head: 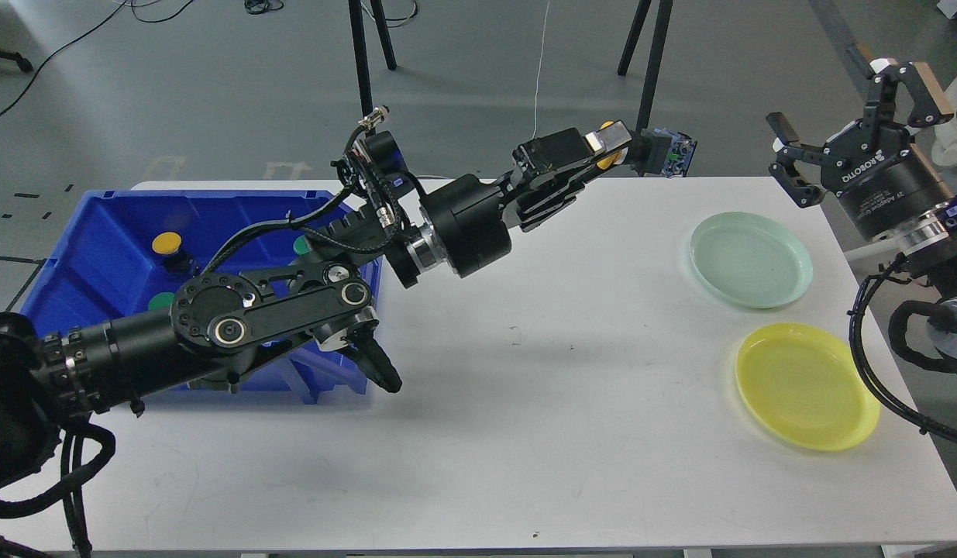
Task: Pass button and place on color plate
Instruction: 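Extend the left gripper with the button toward the right gripper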
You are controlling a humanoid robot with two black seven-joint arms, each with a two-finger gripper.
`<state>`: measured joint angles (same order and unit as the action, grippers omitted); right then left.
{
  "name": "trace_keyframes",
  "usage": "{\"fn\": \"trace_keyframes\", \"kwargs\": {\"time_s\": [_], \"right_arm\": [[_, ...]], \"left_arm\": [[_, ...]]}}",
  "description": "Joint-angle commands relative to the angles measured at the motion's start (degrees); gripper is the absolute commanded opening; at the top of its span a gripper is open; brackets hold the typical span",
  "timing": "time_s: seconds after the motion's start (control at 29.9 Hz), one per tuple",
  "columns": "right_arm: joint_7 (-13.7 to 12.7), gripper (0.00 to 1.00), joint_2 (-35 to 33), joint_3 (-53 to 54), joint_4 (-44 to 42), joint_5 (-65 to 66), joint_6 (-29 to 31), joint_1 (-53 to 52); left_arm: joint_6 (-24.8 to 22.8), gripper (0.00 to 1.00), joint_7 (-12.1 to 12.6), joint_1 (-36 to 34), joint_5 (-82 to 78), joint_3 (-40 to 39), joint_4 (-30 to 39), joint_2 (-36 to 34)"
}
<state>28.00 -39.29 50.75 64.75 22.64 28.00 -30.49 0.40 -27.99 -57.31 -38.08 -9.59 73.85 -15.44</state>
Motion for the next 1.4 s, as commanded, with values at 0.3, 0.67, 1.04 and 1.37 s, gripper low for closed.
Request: {"fn": "trace_keyframes", "kwargs": {"time_s": [0.3,0.67,1.04,1.37], "right_arm": [[0.00,0.99,-3.16,1.46,13.63,19.09,0.00,1.84],[0.00,0.99,-1.58,0.67,14.26,16.84,0.00,5.35],[0.00,0.99,-1.49,0.49,16.80,-0.84,0.00,8.26],[0.00,0.99,-0.96,-2.66,18.74,-0.84,0.00,7.82]], "left_arm": [[-2.42,0.08,-0.01,0.10,0.11,-0.61,-0.02,0.06],[-2.42,0.08,-0.01,0.19,0.11,-1.14,-0.02,0.06],[-2.42,0.08,-0.01,0.19,-0.07,-1.05,-0.02,0.23],[-2.34,0.08,-0.01,0.19,-0.15,-0.87,-0.11,0.32]]}}
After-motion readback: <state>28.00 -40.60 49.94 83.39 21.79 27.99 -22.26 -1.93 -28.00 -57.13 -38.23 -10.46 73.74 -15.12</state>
